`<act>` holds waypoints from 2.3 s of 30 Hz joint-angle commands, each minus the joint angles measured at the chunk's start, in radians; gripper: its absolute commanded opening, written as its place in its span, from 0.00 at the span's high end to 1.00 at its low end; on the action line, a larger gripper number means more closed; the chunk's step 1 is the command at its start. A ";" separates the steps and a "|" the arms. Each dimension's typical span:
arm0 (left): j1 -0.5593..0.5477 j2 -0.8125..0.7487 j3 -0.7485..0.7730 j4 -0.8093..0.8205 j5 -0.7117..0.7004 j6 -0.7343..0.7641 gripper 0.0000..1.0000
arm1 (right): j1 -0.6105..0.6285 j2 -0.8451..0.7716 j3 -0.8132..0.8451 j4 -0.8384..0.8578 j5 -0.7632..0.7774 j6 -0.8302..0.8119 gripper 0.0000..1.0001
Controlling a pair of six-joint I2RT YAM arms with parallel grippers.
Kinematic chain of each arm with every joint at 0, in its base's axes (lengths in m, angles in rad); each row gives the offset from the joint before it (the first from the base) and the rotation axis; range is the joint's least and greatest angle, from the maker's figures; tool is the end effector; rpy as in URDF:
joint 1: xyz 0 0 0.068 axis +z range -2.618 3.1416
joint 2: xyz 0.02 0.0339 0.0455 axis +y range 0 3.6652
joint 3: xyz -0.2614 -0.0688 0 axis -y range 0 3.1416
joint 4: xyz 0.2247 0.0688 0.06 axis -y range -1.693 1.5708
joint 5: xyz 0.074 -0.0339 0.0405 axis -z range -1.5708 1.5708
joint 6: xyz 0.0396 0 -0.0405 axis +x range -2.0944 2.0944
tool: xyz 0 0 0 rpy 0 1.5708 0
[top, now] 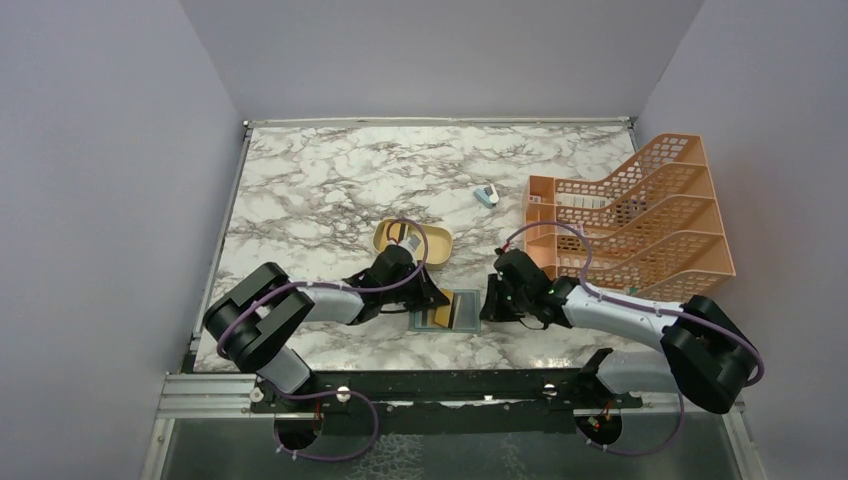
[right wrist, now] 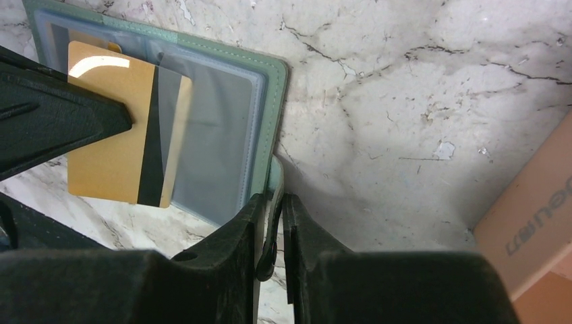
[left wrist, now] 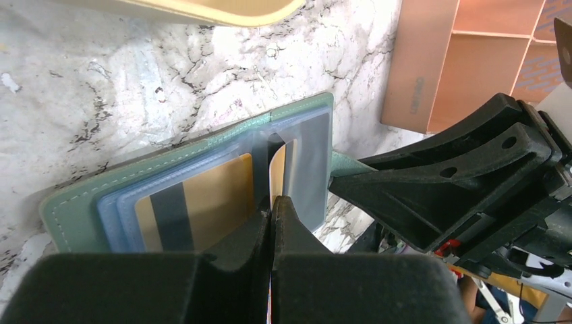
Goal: Put the credit cards into the card holder
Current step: Insert the credit card into the card holder.
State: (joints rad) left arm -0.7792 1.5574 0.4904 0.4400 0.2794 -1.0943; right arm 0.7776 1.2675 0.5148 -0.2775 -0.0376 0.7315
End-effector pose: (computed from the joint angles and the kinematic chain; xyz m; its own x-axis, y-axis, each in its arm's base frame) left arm 0.1832 -0.1963 0.1413 -0.9329 -0.2791 -0.2276 0.0118 0.6081 -0.7938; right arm 0.1453 0.1452 0.1558 -0.9322 0.0190 -0.3615 -0.1239 0.9216 0.3678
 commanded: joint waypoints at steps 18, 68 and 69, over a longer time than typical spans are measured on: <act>-0.051 -0.029 -0.069 -0.023 -0.241 -0.002 1.00 | 0.003 -0.051 -0.076 0.035 -0.053 0.075 0.89; -0.136 -0.164 -0.106 -0.087 -0.366 -0.016 0.49 | 0.005 -0.171 -0.139 0.109 -0.113 0.183 0.98; -0.136 -0.165 -0.100 -0.104 -0.366 -0.015 0.49 | 0.005 -0.173 -0.139 0.107 -0.113 0.184 0.98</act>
State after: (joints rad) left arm -0.9123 1.3987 0.3702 0.4610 -0.0433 -1.1286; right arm 0.7776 1.1149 0.3698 -0.1627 -0.1436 0.9058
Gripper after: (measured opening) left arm 0.506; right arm 0.054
